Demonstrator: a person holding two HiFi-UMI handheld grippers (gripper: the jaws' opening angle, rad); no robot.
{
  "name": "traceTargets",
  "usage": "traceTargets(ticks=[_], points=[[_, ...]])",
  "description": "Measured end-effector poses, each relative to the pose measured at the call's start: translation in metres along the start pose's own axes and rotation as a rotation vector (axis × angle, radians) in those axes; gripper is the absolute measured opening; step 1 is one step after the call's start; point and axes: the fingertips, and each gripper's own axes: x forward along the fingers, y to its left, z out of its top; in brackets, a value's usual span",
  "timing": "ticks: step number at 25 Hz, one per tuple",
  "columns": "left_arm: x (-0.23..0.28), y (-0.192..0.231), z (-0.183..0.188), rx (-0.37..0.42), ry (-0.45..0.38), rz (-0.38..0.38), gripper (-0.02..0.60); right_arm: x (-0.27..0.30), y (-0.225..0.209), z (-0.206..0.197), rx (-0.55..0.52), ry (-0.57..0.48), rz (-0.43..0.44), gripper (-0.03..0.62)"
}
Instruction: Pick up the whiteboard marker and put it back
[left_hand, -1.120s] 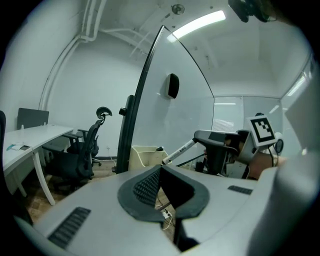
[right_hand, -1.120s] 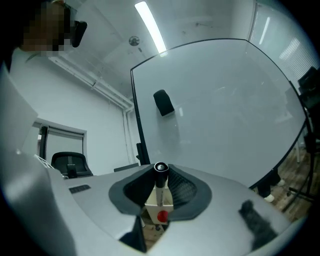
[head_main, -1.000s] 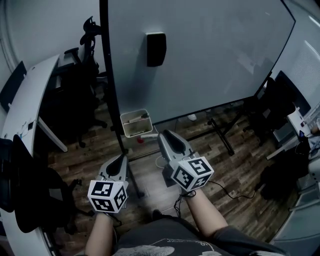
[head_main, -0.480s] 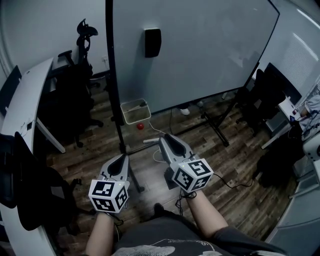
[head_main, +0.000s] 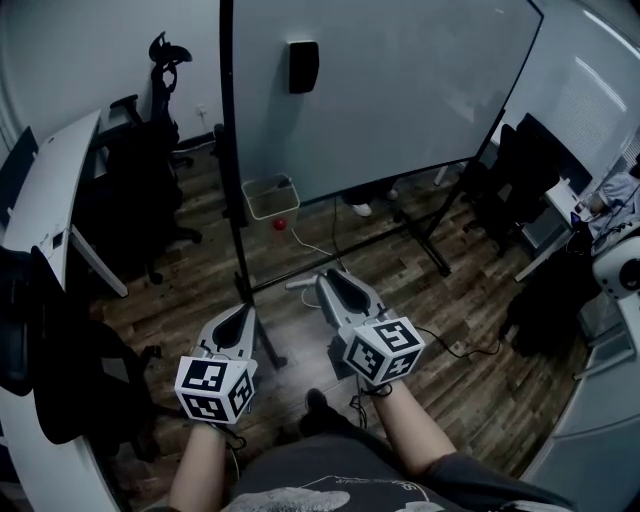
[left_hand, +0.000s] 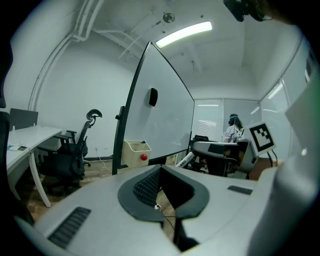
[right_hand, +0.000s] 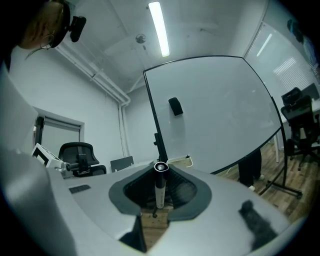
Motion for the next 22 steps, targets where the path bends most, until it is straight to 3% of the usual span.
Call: traceTargets(ticks=[4,22], points=[[-0.025,-0.004,-0.011,-0.037,-0.005,0.011,0.012,-0.019,0.016,-0.011,0.004,0.012,-0.001,0.089],[-0.09,-0.024,-0.036,-0.035,0.014,-0.023,0.012,-0.081,0.064,-0.035,0.01,0.016,-0.044,0.089]])
